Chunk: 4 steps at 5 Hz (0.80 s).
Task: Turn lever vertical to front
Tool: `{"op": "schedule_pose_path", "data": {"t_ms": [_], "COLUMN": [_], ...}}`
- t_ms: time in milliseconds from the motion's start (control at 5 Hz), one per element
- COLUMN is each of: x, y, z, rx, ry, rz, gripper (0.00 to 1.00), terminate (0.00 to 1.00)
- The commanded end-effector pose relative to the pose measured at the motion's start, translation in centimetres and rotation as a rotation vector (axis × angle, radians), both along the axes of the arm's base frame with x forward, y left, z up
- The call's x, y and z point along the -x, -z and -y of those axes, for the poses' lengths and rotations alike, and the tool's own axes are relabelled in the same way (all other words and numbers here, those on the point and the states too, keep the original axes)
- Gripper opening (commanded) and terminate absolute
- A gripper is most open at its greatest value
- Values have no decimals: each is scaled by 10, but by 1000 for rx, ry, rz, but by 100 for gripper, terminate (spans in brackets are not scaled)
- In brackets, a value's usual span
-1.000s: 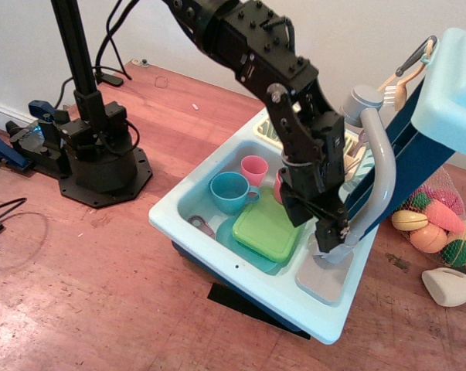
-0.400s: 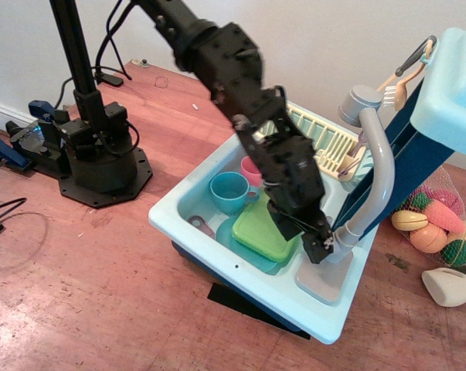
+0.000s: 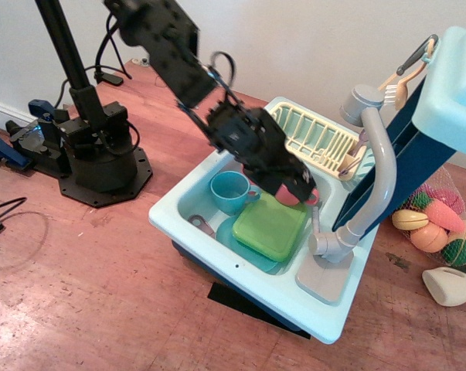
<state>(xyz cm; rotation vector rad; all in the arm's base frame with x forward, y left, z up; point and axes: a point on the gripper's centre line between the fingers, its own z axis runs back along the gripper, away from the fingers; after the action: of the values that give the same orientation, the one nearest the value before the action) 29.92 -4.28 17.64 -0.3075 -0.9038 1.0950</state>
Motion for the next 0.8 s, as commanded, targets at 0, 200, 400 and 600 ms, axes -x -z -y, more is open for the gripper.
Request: {"op": "schedule_pose_path", "data": {"t_ms": [0, 200, 400, 600], "x": [1, -20, -20, -20], "y": [-29, -30, -30, -30], "z": [3, 10, 10, 10], "rx": [36, 40, 40, 40], "ry": [-96, 2, 2, 2], "rz": [-25, -135, -135, -135], "gripper": [100, 100, 100, 100], "terminate": [0, 0, 0, 0]}}
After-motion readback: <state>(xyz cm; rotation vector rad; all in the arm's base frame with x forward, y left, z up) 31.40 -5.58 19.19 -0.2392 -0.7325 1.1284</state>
